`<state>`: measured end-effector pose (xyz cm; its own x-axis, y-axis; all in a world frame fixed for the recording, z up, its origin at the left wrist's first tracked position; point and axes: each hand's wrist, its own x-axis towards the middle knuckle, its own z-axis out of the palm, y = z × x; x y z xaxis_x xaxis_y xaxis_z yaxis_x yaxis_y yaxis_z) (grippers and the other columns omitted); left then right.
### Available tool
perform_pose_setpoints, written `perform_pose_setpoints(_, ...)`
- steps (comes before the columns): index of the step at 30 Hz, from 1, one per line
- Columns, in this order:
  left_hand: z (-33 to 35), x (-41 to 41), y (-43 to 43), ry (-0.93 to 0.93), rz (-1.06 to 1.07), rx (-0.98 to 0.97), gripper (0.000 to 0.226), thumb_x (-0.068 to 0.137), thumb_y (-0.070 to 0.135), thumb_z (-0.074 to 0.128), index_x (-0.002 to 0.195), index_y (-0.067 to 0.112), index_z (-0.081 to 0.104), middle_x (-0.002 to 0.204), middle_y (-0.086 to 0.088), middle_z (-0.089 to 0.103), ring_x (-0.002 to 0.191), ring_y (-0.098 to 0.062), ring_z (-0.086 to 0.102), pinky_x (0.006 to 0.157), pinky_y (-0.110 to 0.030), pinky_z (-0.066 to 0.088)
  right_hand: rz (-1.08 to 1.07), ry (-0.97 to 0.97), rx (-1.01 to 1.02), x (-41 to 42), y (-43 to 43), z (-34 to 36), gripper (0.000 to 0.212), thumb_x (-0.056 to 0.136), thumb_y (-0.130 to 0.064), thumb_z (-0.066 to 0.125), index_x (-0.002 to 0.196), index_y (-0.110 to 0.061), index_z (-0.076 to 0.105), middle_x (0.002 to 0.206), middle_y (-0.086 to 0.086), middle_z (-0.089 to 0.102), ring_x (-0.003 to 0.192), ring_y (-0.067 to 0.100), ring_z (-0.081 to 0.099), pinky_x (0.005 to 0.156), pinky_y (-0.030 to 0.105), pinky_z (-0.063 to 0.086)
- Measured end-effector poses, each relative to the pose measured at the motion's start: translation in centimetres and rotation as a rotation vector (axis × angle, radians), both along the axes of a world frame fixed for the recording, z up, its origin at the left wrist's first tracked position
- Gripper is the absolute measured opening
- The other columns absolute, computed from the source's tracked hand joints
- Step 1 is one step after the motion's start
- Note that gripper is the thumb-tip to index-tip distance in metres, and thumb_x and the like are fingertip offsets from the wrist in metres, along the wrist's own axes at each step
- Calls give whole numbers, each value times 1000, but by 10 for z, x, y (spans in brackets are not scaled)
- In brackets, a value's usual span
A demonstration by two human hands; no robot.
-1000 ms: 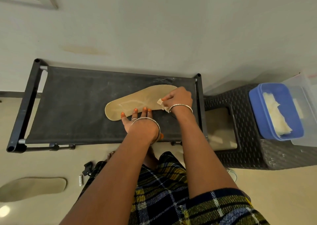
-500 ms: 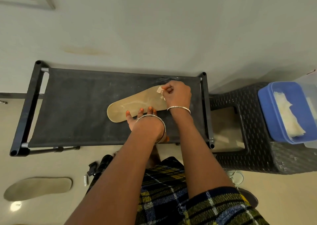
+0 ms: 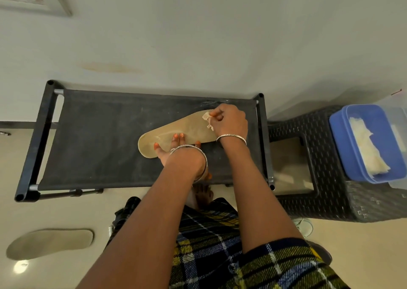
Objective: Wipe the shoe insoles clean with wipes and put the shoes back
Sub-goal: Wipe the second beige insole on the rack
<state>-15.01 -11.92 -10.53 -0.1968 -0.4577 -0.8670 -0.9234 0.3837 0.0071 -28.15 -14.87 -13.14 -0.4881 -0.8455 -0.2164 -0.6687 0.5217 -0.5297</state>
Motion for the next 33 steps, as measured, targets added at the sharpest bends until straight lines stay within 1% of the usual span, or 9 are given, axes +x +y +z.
perform_pose_setpoints(5, 8, -5, -2, -26, 2, 10, 96, 85, 77, 38, 151, 35, -19, 155, -10, -33, 143, -30, -30, 109, -69, -7, 187, -131, 289, -8, 6, 15, 16, 73, -14, 83, 71, -28, 76, 84, -9, 74, 86, 13, 69, 85, 27, 55)
perform_pose_setpoints(7, 9, -6, -2, -30, 3, 13, 97, 85, 77, 39, 151, 35, -18, 155, -10, -33, 143, -29, -30, 109, -69, -6, 143, -123, 265, -11, 6, 14, 16, 71, -16, 85, 67, -29, 75, 82, -10, 73, 86, 13, 69, 83, 28, 56)
perform_pose_setpoints(11, 11, -6, -2, -26, -1, 13, 96, 86, 75, 39, 151, 33, -18, 155, -11, -34, 142, -30, -31, 110, -69, -6, -49, -17, 89, -10, 5, 8, 7, 74, -25, 81, 78, -25, 75, 92, -2, 74, 90, 24, 69, 78, 31, 55)
perform_pose_setpoints(14, 11, -4, -2, -34, -8, 18, 97, 86, 76, 39, 151, 34, -19, 154, -11, -34, 142, -30, -32, 109, -69, -6, -68, 19, 70, -7, 3, 6, 6, 80, -23, 77, 85, -23, 75, 96, 0, 73, 93, 26, 69, 75, 29, 51)
perform_pose_setpoints(19, 11, -6, -3, -58, -23, 18, 95, 84, 80, 35, 152, 35, -15, 156, -12, -31, 143, -30, -29, 109, -69, -6, 166, -32, 141, 15, -7, 5, 10, 79, -15, 75, 85, -22, 79, 93, 0, 76, 89, 23, 69, 83, 32, 56)
perform_pose_setpoints(22, 12, -7, -3, -59, -20, 17, 96, 83, 80, 36, 152, 36, -15, 156, -12, -31, 143, -30, -29, 109, -69, -7, 200, -94, 169, 10, -8, 6, 11, 76, -16, 79, 84, -24, 79, 90, -1, 76, 86, 20, 70, 84, 33, 57)
perform_pose_setpoints(25, 11, -3, -5, -42, -4, 25, 94, 85, 78, 36, 151, 38, -16, 154, -13, -34, 142, -31, -31, 109, -69, -7, 48, -9, 172, -17, -4, 10, 10, 77, -20, 77, 78, -30, 77, 95, -3, 75, 90, 22, 70, 81, 28, 56)
perform_pose_setpoints(28, 11, -1, -6, -31, -3, 23, 94, 85, 77, 38, 151, 38, -17, 154, -12, -34, 142, -32, -32, 109, -70, -7, -70, 48, 126, -26, 3, 10, 4, 82, -21, 73, 82, -24, 76, 94, 1, 74, 91, 25, 70, 72, 26, 51)
perform_pose_setpoints(33, 9, -6, -5, -52, -7, 14, 96, 83, 80, 35, 151, 37, -18, 156, -11, -31, 143, -30, -30, 109, -68, -7, 185, 9, 216, 5, -4, 12, 13, 80, -13, 73, 86, -24, 79, 96, -1, 75, 92, 20, 69, 81, 26, 52)
